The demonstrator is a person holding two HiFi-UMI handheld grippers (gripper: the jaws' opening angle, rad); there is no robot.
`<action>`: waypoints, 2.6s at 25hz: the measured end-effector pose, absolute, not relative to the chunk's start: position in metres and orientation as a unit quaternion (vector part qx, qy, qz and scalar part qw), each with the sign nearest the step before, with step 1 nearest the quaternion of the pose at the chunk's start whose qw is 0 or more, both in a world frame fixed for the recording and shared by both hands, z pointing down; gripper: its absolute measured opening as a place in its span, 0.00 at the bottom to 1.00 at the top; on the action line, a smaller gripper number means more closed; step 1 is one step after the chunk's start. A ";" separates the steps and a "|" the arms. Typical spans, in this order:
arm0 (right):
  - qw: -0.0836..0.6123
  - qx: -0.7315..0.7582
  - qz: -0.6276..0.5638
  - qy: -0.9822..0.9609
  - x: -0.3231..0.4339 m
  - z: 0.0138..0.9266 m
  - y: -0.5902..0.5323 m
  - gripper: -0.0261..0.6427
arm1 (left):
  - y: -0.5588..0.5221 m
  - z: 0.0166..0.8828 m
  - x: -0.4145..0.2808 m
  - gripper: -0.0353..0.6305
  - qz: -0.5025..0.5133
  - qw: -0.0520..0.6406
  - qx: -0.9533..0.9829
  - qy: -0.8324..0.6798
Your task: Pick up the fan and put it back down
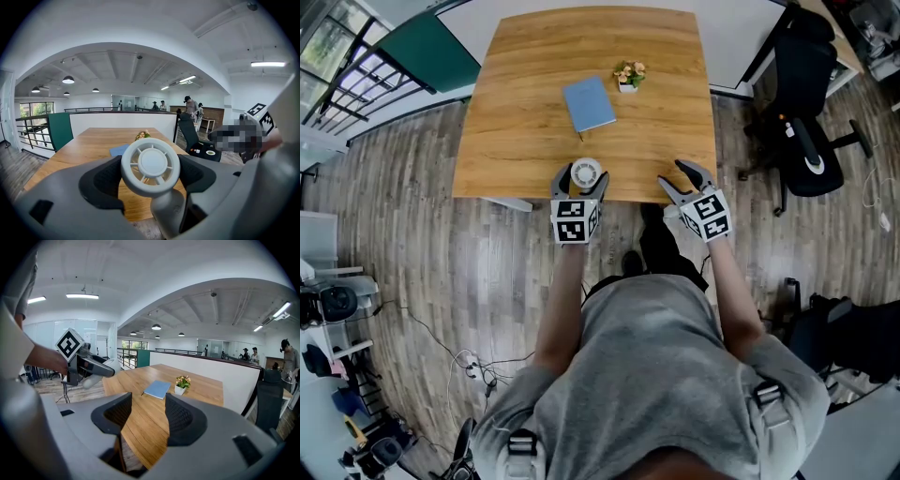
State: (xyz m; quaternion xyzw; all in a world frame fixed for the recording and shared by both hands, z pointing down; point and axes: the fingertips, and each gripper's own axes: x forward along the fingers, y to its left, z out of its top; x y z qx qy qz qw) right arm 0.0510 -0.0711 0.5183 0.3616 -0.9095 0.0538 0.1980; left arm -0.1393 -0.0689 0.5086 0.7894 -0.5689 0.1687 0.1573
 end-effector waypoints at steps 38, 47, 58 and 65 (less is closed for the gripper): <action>0.233 0.343 0.106 -0.904 0.042 0.570 -0.120 0.39 | -0.119 0.569 -0.149 0.61 0.210 0.215 0.775 -0.556; 0.250 0.319 0.125 -0.905 0.034 0.596 -0.140 0.39 | -0.142 0.598 -0.146 0.61 0.228 0.240 0.767 -0.549; 0.272 0.310 0.157 -0.898 0.039 0.636 -0.153 0.39 | -0.174 0.644 -0.133 0.61 0.252 0.269 0.764 -0.529; 0.280 0.323 0.168 -0.888 0.050 0.648 -0.163 0.39 | -0.189 0.671 -0.126 0.61 0.268 0.283 0.759 -0.521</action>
